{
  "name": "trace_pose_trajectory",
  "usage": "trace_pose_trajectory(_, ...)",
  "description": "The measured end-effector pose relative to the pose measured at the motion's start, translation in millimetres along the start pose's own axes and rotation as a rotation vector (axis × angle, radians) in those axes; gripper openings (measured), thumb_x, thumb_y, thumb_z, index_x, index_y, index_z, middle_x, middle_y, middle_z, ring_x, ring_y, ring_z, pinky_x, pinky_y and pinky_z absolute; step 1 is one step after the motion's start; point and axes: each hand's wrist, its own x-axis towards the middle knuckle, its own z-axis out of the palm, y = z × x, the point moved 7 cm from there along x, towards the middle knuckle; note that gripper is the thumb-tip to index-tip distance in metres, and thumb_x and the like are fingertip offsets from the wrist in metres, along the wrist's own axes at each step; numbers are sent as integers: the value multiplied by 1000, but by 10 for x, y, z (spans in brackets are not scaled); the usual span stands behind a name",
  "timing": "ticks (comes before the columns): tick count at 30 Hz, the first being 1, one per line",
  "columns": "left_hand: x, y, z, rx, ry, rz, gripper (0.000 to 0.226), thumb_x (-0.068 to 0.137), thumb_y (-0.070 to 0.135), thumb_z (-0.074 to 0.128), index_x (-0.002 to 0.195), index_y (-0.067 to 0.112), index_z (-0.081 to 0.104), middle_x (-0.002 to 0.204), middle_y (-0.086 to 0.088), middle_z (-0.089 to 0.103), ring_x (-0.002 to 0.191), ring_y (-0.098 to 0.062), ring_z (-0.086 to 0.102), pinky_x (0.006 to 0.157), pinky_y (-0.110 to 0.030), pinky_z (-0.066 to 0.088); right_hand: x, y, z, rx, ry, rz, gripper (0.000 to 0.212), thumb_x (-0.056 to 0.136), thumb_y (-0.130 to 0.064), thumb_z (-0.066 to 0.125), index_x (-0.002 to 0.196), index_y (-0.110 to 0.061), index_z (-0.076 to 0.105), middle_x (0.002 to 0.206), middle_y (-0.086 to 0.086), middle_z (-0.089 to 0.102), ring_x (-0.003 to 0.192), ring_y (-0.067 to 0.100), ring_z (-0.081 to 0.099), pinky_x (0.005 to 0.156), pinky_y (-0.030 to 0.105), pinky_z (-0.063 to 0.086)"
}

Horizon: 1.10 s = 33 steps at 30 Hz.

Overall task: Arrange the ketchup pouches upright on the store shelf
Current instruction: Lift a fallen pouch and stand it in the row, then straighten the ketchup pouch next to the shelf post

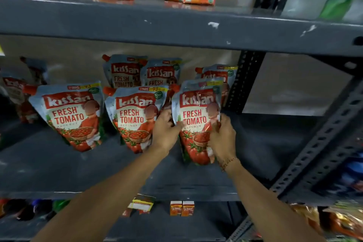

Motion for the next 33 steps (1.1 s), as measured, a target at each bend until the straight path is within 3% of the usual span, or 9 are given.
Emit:
trace_pose_trajectory(2,-51,-32,37,8,-33,77,31,83,-4,65,104,16,53,99,6,65,96,-11,64,90,-28,55,-49,124,12,140,-28,13,30,95,-21,43,125,-15,45,115,1,58,106,17,56,87,30,49)
trace_pose_trajectory(5,-95,-162,75,-29,-24,87,30,82,4,66,99,27,57,106,2,68,110,-21,63,97,-41,51,-48,297,46,457,-81,159,30,92,-36,49,115,-17,50,104,-6,62,98,13,62,74,22,51)
trace_pose_trajectory(8,-84,-62,243,-217,-82,37,32,79,19,71,108,11,61,110,-10,70,110,-27,65,94,-40,52,140,209,11,819,-31,247,28,96,-34,42,111,-14,54,101,1,67,91,14,66,71,28,54)
trace_pose_trajectory(12,3,85,398,-471,-39,-85,14,86,21,66,90,8,66,89,-9,75,81,-22,73,79,-38,59,361,58,-72,1006,4,313,18,96,-16,42,96,-8,58,86,8,67,76,21,67,62,31,55)
trace_pose_trajectory(16,81,157,620,-528,-64,-133,6,88,13,63,85,8,65,67,0,76,61,-12,74,60,-26,60,444,73,-254,1120,83,336,15,95,-16,44,93,-11,58,84,7,65,71,20,64,61,32,54)
trace_pose_trajectory(22,110,183,972,-506,-153,-164,9,89,12,62,82,7,64,62,3,75,58,-9,73,54,-22,58,546,173,-575,1079,200,280,23,96,-16,42,78,-14,56,57,-5,70,54,11,66,47,20,53)
trace_pose_trajectory(29,95,191,834,-397,-125,-78,4,86,14,65,84,15,68,81,3,74,80,-12,69,72,-22,55,353,235,-524,896,291,309,27,99,-28,34,102,-8,52,92,9,65,80,21,65,58,28,54)
trace_pose_trajectory(32,-57,68,457,-246,172,-74,12,87,27,64,83,15,64,79,4,66,78,-11,62,73,-20,49,2,297,-300,626,328,433,35,96,-39,34,88,-9,50,107,15,61,94,18,57,86,38,51)
trace_pose_trajectory(33,-141,-19,277,-197,346,-88,21,88,32,62,83,12,61,77,1,62,76,-14,58,72,-24,46,-121,230,-297,459,399,335,33,94,-39,37,91,-8,46,115,14,53,104,16,47,99,39,41)
